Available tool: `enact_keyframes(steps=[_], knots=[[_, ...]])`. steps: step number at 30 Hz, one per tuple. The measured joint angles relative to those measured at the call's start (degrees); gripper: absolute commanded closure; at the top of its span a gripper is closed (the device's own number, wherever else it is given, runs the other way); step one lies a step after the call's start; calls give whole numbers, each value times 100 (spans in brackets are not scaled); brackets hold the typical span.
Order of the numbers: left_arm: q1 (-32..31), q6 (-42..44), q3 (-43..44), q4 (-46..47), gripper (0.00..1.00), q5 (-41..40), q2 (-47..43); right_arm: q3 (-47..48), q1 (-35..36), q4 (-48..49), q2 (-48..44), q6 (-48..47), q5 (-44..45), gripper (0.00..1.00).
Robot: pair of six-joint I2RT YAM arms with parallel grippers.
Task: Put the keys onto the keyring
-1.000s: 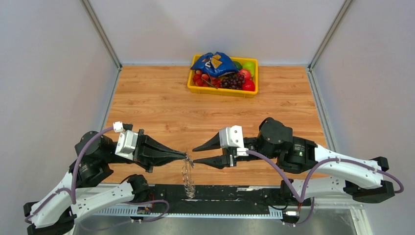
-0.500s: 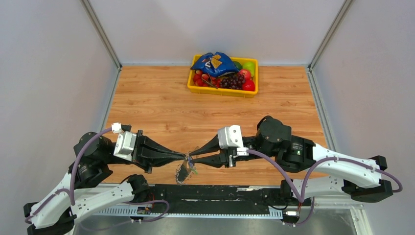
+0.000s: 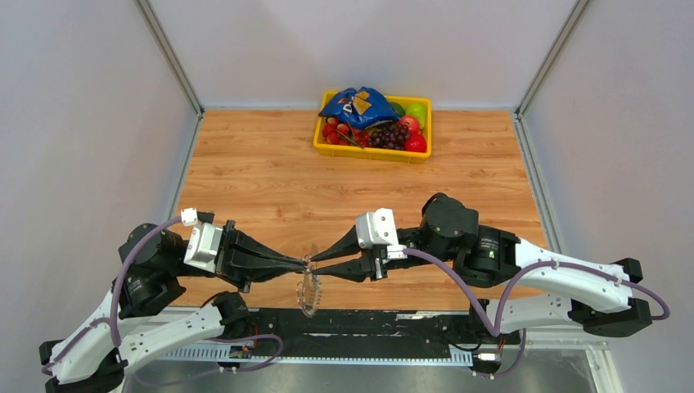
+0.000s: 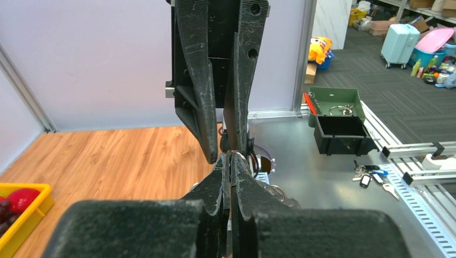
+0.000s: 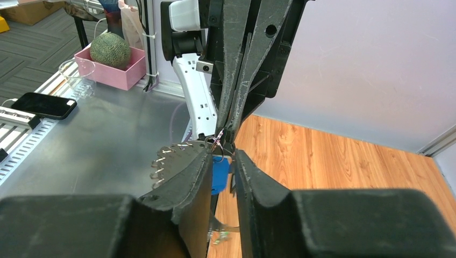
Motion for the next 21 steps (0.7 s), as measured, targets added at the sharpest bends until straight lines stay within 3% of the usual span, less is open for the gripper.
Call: enact_keyframes(steps=[5, 13, 21], knots=[[0, -37, 0, 2, 100, 2, -9, 2, 0, 0, 13, 7, -2, 72], [0, -39, 0, 4, 100, -4, -13, 4, 2, 0, 42, 48, -127, 100], [0, -42, 0, 61, 100, 0, -17, 2, 0, 24, 46, 138, -234, 100]])
